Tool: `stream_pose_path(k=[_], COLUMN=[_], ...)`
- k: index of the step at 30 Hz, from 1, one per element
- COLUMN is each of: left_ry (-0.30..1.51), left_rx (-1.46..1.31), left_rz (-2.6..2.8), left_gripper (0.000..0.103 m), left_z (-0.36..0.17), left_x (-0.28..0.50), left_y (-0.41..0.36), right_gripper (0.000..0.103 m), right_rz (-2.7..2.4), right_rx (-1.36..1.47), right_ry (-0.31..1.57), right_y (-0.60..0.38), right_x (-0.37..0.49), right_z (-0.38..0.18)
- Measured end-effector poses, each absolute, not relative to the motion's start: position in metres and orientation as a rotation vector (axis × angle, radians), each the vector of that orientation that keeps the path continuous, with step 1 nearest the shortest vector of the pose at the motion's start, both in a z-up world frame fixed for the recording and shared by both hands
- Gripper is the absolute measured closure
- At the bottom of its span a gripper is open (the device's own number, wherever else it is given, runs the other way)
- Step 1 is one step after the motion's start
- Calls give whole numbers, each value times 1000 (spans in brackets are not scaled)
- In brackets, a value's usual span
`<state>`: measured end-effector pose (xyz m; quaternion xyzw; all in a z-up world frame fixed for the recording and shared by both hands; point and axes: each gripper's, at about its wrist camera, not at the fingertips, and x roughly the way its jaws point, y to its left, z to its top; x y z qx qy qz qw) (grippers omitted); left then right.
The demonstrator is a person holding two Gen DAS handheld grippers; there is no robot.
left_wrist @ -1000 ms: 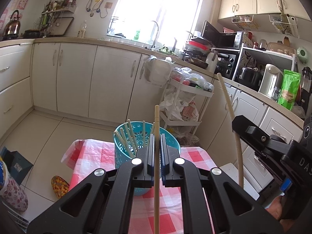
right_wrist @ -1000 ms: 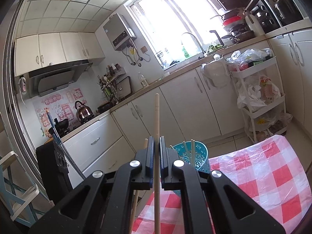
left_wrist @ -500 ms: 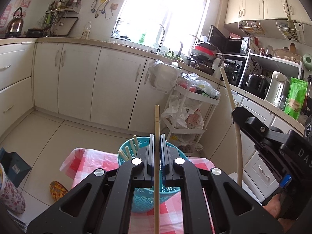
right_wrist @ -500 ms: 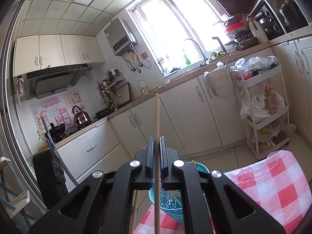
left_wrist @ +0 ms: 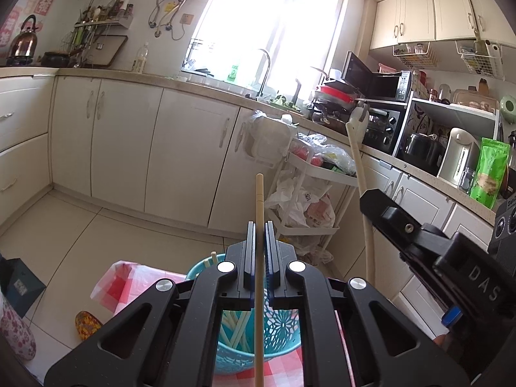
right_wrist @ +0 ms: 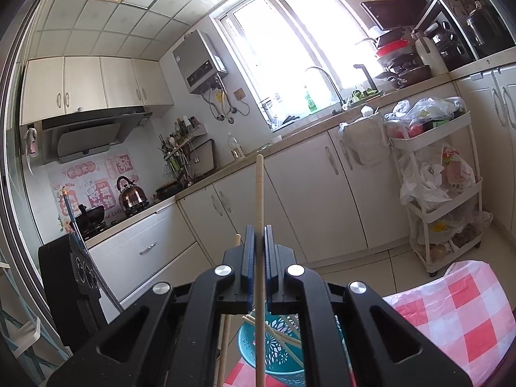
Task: Organize utensils
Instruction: 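Carry both held sticks up and over the teal bin opening, then open both tools to drop the sticks into the teal bin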
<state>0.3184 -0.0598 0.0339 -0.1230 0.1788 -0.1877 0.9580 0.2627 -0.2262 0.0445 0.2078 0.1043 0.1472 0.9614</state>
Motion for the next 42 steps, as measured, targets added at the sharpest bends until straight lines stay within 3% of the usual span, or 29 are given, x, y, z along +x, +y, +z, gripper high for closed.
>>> stream_pose_path(k=[17, 32, 42], left_ry=[346, 323, 270], left_rx=[-283, -395, -440], left_rz=[-362, -343, -345], left_gripper=[98, 98, 98], left_z=[26, -6, 11], left_x=[349, 382, 383], left_y=[-60, -53, -42], right_gripper=[97, 97, 96], right_rz=[286, 233, 244], right_rx=[413, 413, 419], right_ry=[199, 258, 251], right_y=[-223, -226, -223], right_x=[299, 335, 339], right_z=[34, -12, -10])
